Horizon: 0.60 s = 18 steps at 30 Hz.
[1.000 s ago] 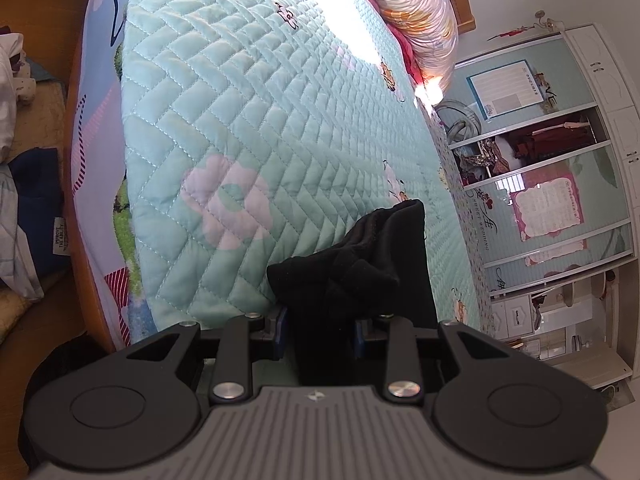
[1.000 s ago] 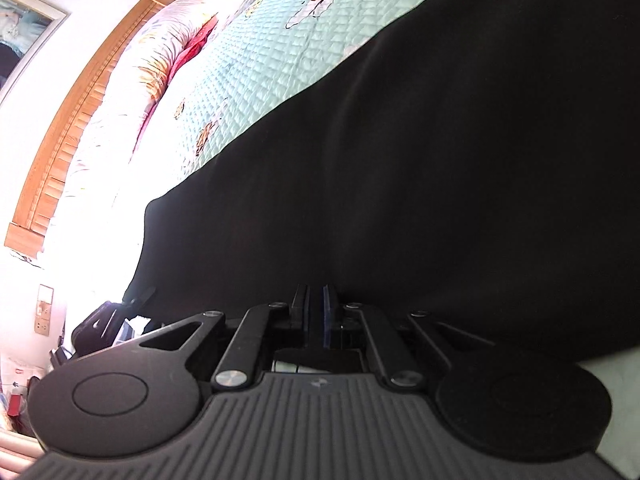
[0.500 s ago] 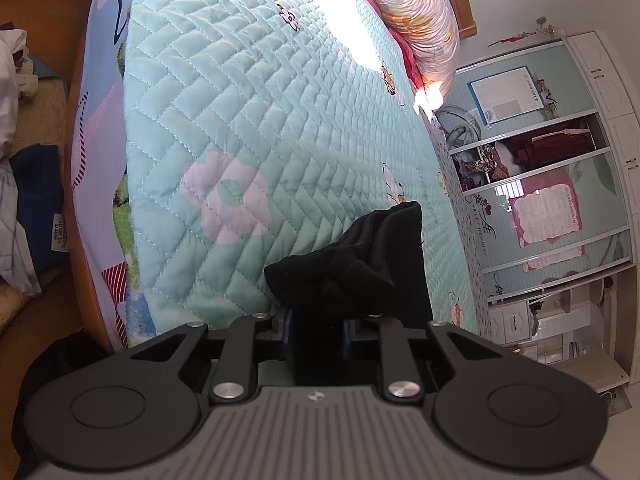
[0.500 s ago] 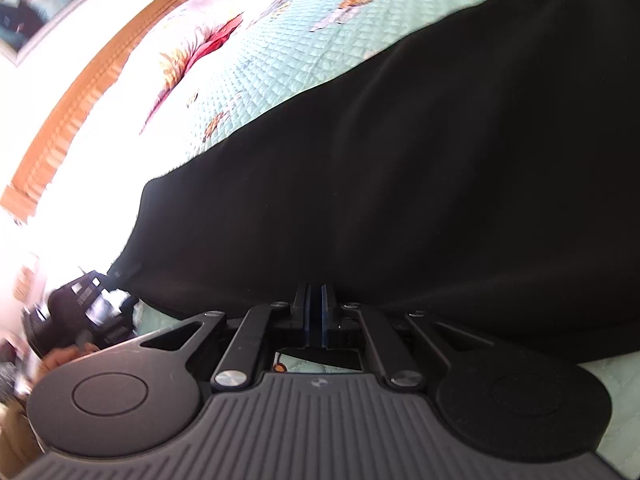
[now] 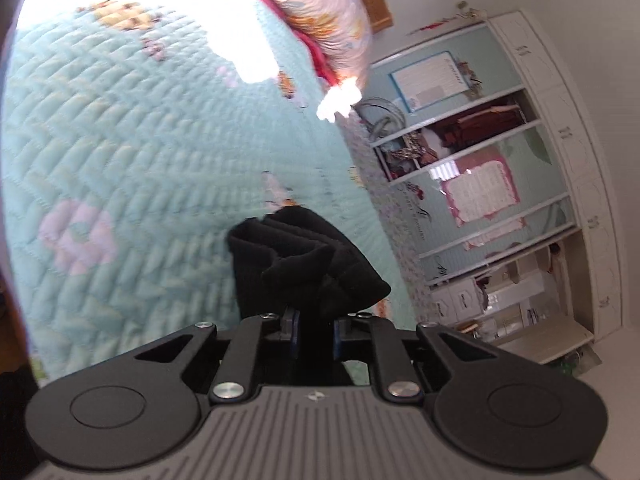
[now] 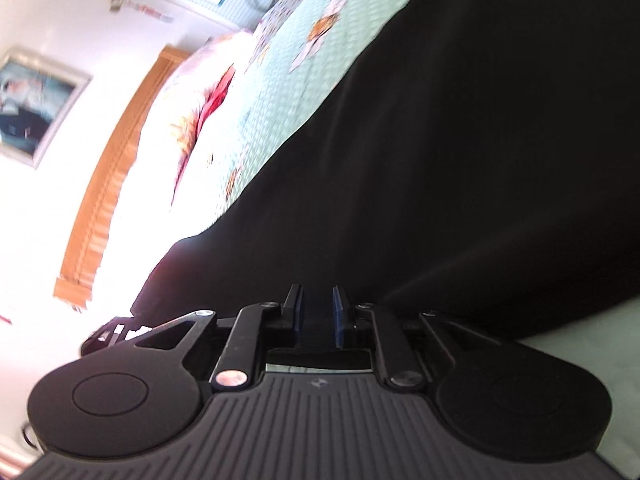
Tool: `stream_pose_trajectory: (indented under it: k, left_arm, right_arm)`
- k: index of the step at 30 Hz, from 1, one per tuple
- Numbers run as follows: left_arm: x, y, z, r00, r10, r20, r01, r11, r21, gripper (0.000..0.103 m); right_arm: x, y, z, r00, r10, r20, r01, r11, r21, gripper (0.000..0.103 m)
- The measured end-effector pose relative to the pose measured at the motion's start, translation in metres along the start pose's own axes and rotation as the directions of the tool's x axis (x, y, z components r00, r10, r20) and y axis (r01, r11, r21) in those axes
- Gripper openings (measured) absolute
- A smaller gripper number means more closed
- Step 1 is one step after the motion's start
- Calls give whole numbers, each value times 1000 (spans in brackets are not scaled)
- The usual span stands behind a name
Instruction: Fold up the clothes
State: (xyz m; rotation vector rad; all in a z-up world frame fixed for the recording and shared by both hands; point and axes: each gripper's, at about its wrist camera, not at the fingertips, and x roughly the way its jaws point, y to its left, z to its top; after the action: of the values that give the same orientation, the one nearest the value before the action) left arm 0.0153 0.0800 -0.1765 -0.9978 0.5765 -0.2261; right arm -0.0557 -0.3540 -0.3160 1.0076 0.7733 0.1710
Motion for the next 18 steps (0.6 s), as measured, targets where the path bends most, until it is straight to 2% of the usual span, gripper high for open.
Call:
stream_pose_trajectory:
  k: [2, 4, 7, 9, 10, 13, 14, 16, 18]
  left_arm:
    - [5, -37, -4, 997, -71, -18, 72, 994, 81, 14]
    - [12, -80, -14, 989, -137, -57, 145, 975, 171, 14]
    - [28, -148, -42, 967, -212, -142, 248, 915, 319, 14]
    - [40, -189, -73, 945, -246, -217, 317, 856, 408, 14]
    - [47, -207, -91, 930, -256, -263, 353, 821, 449, 14]
    - [67, -249, -161, 882, -249, -399, 452, 684, 572, 14]
    - [76, -257, -189, 864, -226, -451, 482, 629, 610, 14]
    - [93, -261, -244, 829, -169, -533, 531, 538, 655, 14]
    - [119, -248, -302, 776, -74, -626, 590, 436, 680, 14]
  right_arm:
    - [-13, -12, 1, 1000, 11, 26, -12, 999, 39, 16]
    - [-26, -23, 3, 998, 23, 59, -27, 997, 73, 16]
    - [-49, -38, 8, 992, 39, 117, -51, 993, 103, 20]
    - [-67, -47, 11, 985, 44, 164, -64, 991, 114, 23]
    - [-77, -53, 13, 980, 48, 192, -72, 990, 121, 24]
    - [-106, -73, 19, 960, 56, 275, -100, 984, 146, 26]
    - [-117, -85, 18, 951, 52, 304, -106, 981, 163, 26]
    - [-132, -105, 18, 937, 26, 349, -104, 973, 207, 27]
    - [-145, -126, 16, 924, 5, 384, -110, 961, 252, 27]
